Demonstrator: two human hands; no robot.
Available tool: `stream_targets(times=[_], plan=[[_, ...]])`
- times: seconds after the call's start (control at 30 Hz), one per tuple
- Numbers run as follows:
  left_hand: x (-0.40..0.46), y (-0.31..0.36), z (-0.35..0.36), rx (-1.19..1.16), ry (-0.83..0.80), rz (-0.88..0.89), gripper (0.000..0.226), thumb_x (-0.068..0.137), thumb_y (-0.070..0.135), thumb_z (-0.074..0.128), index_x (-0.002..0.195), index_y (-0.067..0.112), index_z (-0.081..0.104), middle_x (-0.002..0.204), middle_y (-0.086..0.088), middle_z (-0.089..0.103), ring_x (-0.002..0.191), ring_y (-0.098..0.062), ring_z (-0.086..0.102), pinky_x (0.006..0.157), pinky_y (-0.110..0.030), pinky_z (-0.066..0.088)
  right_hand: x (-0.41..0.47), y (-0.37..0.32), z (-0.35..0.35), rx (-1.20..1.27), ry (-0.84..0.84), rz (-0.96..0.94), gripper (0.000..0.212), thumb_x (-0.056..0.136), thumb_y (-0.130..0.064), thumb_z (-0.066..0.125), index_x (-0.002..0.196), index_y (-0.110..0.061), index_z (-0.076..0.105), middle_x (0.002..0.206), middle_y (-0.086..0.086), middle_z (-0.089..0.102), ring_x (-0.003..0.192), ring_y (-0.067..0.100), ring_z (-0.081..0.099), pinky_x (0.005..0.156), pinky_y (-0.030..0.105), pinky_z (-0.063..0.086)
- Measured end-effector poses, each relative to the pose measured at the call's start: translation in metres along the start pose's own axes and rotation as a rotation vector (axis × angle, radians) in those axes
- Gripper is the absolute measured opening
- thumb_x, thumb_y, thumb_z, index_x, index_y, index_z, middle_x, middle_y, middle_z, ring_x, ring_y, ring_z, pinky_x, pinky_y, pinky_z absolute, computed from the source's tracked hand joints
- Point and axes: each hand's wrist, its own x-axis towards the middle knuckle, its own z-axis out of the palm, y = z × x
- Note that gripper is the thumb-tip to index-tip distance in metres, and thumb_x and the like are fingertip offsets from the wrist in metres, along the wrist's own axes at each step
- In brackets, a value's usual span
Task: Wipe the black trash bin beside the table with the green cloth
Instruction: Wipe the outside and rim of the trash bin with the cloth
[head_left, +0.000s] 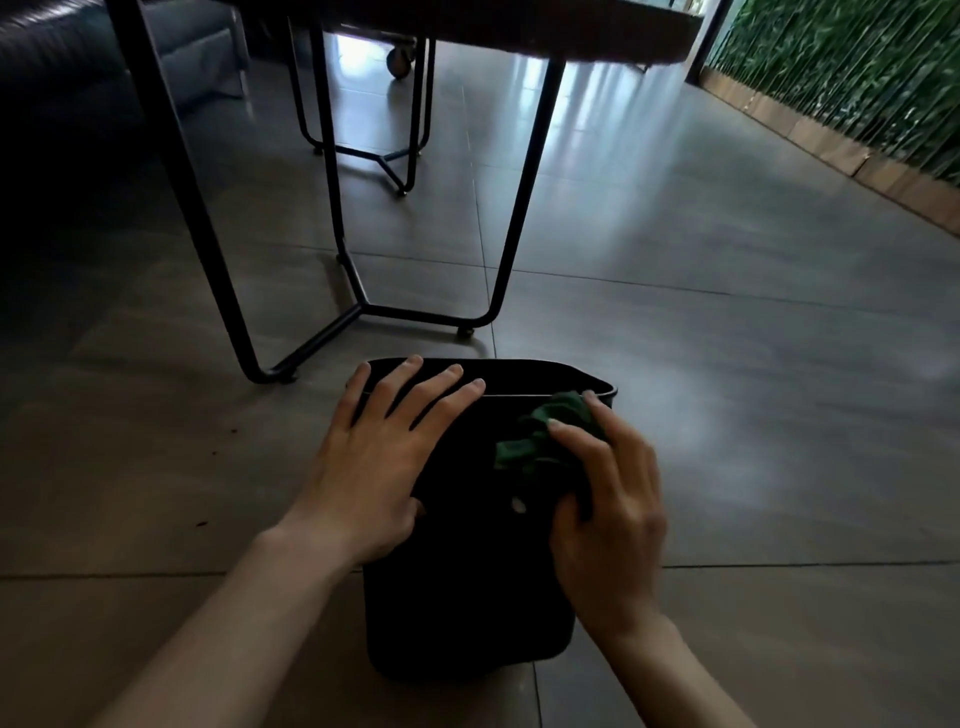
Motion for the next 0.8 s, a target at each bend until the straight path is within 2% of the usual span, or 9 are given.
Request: stream_targets(times=[0.07,0.13,0.23,0.33,0.47,0.53,0.63,0.73,0.8], plan=[[0.002,-0.002,0.0,0.003,0.002,0.0,0.123,0.062,0.021,0.08,0.157,0.041,0.004,0.164,0.015,0.02,0.155,-0.02,0.01,0.124,-0.056,0.008,-0.008,-0.002,0.018,-0.04,-0.121,-0.069,0.055,0.086,-0.004,0.055,0.138,-0.019,0.06,0.155,0.011,0.046,0.146,0.031,0.039,0.108,0.056,0.045],[0.004,-0.005,0.0,0.007,-0.014,-0.005,0.123,0.061,0.019,0.079,0.157,0.041,0.004,0.162,0.016,0.022,0.154,-0.02,0.012,0.124,-0.056,0.008,-0.028,0.0,0.03,-0.092,-0.302,-0.178,0.067,0.086,-0.021,0.059,0.151,-0.023,0.046,0.165,0.011,0.029,0.155,0.033,0.022,0.116,0.06,0.034],[0.009,-0.008,0.002,-0.011,-0.02,-0.011,0.125,0.06,0.021,0.083,0.156,0.042,0.005,0.159,0.019,0.025,0.153,-0.018,0.013,0.124,-0.056,0.006,-0.064,0.01,0.039,-0.223,-0.483,-0.358,0.07,0.094,-0.048,0.058,0.157,-0.03,0.034,0.169,0.01,0.02,0.156,0.035,0.017,0.12,0.058,0.028],[0.011,-0.007,0.002,-0.032,-0.033,-0.018,0.129,0.055,0.023,0.087,0.154,0.044,0.007,0.156,0.02,0.027,0.152,-0.018,0.012,0.124,-0.056,0.002,-0.098,0.024,0.036,-0.33,-0.554,-0.606,0.043,0.1,-0.04,0.057,0.142,-0.036,0.053,0.164,0.011,0.034,0.152,0.038,0.029,0.115,0.057,0.039],[0.011,-0.006,0.002,-0.049,-0.019,-0.021,0.127,0.057,0.023,0.086,0.154,0.044,0.007,0.156,0.019,0.027,0.152,-0.019,0.01,0.124,-0.056,-0.001,-0.099,0.04,0.019,-0.418,-0.669,-0.869,0.033,0.096,-0.032,0.054,0.128,-0.038,0.057,0.16,0.006,0.04,0.147,0.036,0.033,0.109,0.053,0.047],[0.012,-0.005,0.0,-0.048,-0.027,-0.025,0.127,0.058,0.023,0.086,0.154,0.044,0.006,0.156,0.019,0.026,0.153,-0.019,0.009,0.124,-0.056,-0.003,-0.071,0.043,0.011,-0.371,-0.575,-0.778,0.03,0.092,-0.028,0.06,0.122,-0.034,0.059,0.157,0.007,0.045,0.144,0.037,0.038,0.105,0.052,0.046],[0.013,-0.004,-0.003,-0.077,-0.039,-0.031,0.124,0.059,0.021,0.086,0.154,0.044,0.008,0.157,0.02,0.024,0.153,-0.018,0.005,0.123,-0.056,-0.005,-0.011,0.043,0.008,-0.266,-0.341,-0.464,0.045,0.089,-0.017,0.075,0.131,-0.025,0.062,0.155,0.013,0.046,0.142,0.042,0.042,0.106,0.053,0.043],[0.014,-0.004,-0.005,-0.086,-0.054,-0.037,0.122,0.061,0.02,0.084,0.154,0.044,0.008,0.157,0.021,0.022,0.153,-0.017,0.003,0.123,-0.057,-0.006,0.024,0.034,0.015,-0.179,-0.16,-0.193,0.047,0.086,-0.009,0.074,0.132,-0.019,0.066,0.154,0.017,0.046,0.143,0.041,0.039,0.111,0.054,0.039],[0.014,-0.005,-0.005,-0.073,-0.057,-0.045,0.123,0.061,0.02,0.084,0.154,0.043,0.007,0.158,0.02,0.022,0.153,-0.017,0.002,0.123,-0.057,-0.006,0.008,0.027,0.024,-0.201,-0.151,-0.172,0.048,0.089,-0.011,0.069,0.135,-0.02,0.061,0.156,0.016,0.041,0.145,0.042,0.035,0.112,0.055,0.038]])
